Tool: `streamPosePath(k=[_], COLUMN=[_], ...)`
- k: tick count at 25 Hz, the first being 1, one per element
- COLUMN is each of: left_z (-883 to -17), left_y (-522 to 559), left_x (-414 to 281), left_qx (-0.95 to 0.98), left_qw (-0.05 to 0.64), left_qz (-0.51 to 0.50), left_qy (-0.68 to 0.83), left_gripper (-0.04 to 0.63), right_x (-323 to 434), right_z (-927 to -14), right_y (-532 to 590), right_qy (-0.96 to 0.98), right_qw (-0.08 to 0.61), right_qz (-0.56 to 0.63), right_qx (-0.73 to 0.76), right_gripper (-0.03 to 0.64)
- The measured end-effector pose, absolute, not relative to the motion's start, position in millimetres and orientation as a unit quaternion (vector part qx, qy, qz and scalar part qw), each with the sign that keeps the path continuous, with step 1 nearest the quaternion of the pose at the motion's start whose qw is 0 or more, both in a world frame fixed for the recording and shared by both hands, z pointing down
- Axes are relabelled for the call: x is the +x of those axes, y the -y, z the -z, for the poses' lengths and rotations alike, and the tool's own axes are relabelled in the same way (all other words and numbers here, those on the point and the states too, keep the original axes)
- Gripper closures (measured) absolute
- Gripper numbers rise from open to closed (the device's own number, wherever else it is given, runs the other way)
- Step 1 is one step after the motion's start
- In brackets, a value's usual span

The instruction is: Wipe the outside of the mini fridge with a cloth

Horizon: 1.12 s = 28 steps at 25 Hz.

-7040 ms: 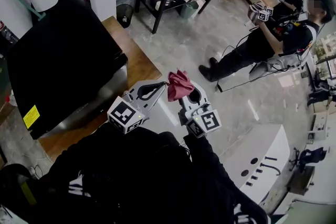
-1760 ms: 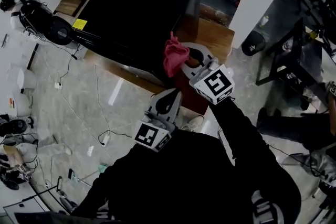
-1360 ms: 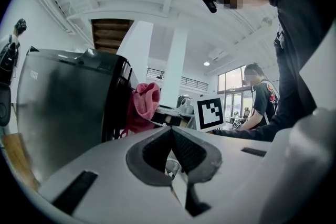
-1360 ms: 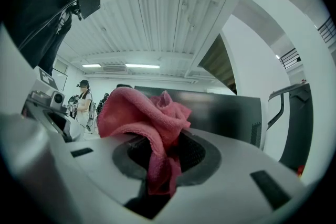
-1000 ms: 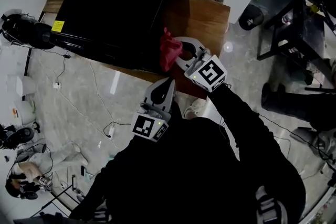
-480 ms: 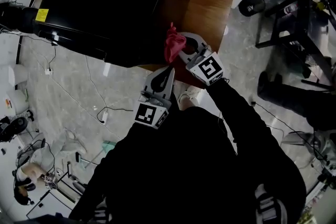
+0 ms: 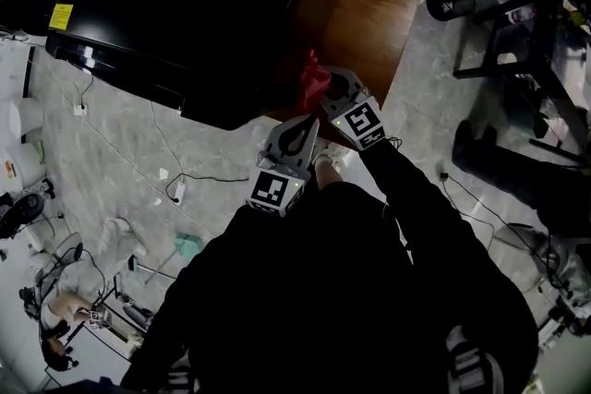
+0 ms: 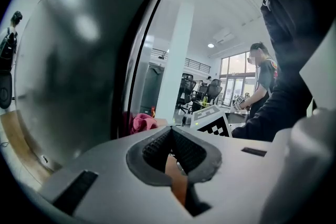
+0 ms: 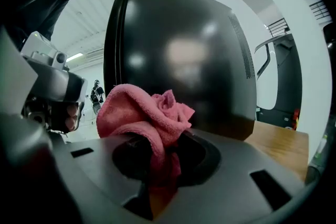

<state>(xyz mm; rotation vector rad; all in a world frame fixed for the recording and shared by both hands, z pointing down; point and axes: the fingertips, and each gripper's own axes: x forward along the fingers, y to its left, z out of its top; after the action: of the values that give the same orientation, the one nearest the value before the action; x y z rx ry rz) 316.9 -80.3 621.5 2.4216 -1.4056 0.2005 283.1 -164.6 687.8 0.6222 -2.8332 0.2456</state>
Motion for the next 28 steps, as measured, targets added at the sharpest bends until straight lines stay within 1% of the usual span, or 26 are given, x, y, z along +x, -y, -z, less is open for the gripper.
streamPosePath(k=[6,15,19,23,28], left_z=[-638.0,-647.9,-645.0,-634.5,-615.0], left_y=[81.9,81.6,84.2,81.1,70.3], left_x=[315.7,311.3,307.3,310.5,306.8], left_qx=[0.848,0.844,0.843,0.846,0.85], left_qw=[0.183,0.183,0.185,0.177,0.175], left_qz=[-0.08,-0.09,-0.09,-0.089,-0.092], left_qy=[0.49,0.496,0.497,0.494,0.488], left_gripper=[0.591,0.591,0.591,0.591,0.591], right_x=[276.9,274.2,273.9,281.0,286.5], right_z=[-731.6,-760.6,-769.3,-781.8,-782.4], right_y=[161.3,161.3,164.3,165.8,166.4], right_qy=[0.958,0.949,0.94,0.926,0.92], right_qw=[0.174,0.222,0.248,0.29,0.304], right_qz=[-0.095,-0.106,-0.109,-0.105,-0.107], right_qx=[0.205,0.2,0.207,0.219,0.225], right_gripper=[0.529,0.528,0.528,0.528,0.526])
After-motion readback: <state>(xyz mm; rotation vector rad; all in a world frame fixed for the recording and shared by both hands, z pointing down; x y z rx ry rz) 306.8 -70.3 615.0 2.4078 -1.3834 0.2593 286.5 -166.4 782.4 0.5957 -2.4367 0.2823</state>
